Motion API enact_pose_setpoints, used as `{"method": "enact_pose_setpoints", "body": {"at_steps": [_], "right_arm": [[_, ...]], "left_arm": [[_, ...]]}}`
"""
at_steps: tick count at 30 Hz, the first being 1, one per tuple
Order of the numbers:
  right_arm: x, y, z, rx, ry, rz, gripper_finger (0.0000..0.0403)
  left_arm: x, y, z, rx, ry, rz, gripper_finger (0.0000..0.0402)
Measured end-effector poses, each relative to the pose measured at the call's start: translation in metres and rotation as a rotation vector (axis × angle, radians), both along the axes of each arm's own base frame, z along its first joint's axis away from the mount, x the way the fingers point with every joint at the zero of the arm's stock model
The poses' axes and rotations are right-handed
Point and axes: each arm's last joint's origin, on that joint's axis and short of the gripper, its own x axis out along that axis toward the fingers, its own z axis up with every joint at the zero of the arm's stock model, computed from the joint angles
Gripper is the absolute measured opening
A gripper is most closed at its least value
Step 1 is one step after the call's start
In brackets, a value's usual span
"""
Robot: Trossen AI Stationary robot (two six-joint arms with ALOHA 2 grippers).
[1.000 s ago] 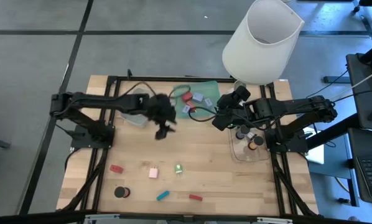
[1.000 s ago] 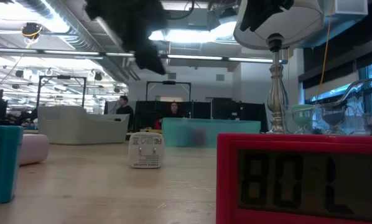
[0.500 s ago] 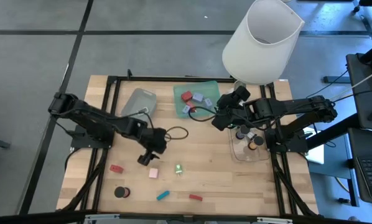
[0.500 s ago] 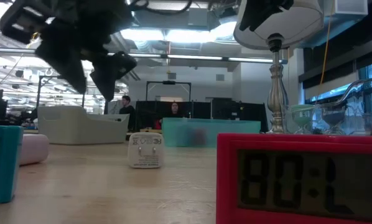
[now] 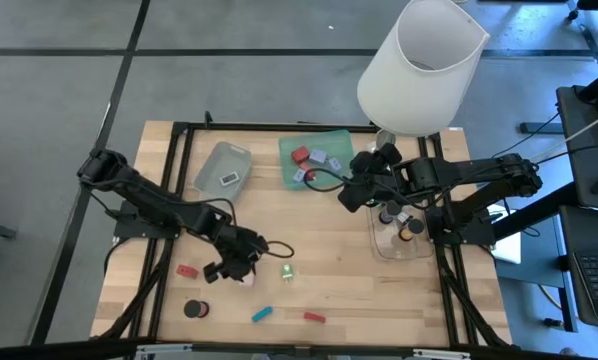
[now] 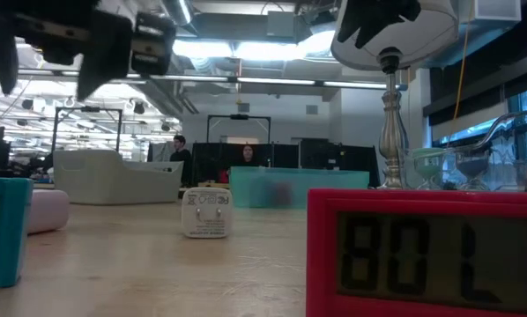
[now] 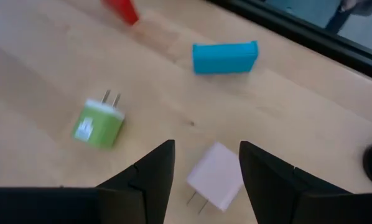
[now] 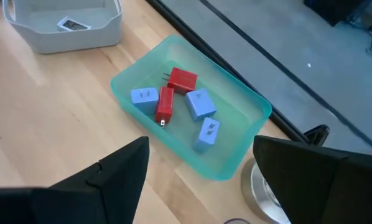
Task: Pick & Place Office items
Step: Put the white charger adapter into the green bin
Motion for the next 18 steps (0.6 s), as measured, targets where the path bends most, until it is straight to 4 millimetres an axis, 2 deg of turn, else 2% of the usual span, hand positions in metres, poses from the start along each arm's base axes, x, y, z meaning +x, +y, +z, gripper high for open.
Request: {"method": "enact_pose_setpoints", "body": {"at_steps": [5, 12, 18], "right_arm": [[0.0, 0.0, 0.0, 0.021, -0.025, -0.028, 0.0291], [0.0, 0.0, 0.0, 0.051, -0.064, -0.072, 0.0291], [0.0, 0.0, 0.0, 0.07, -0.088, -0.099, 0.0291]], "left_arm": [[-0.002, -0.006, 0.0, 0.025, -0.048, -0.097, 0.0166], [-0.004, -0.011, 0.0, 0.041, -0.066, -0.147, 0.0167], [0.006, -0.017, -0.021, 0.03, 0.018, -0.086, 0.0183]]}}
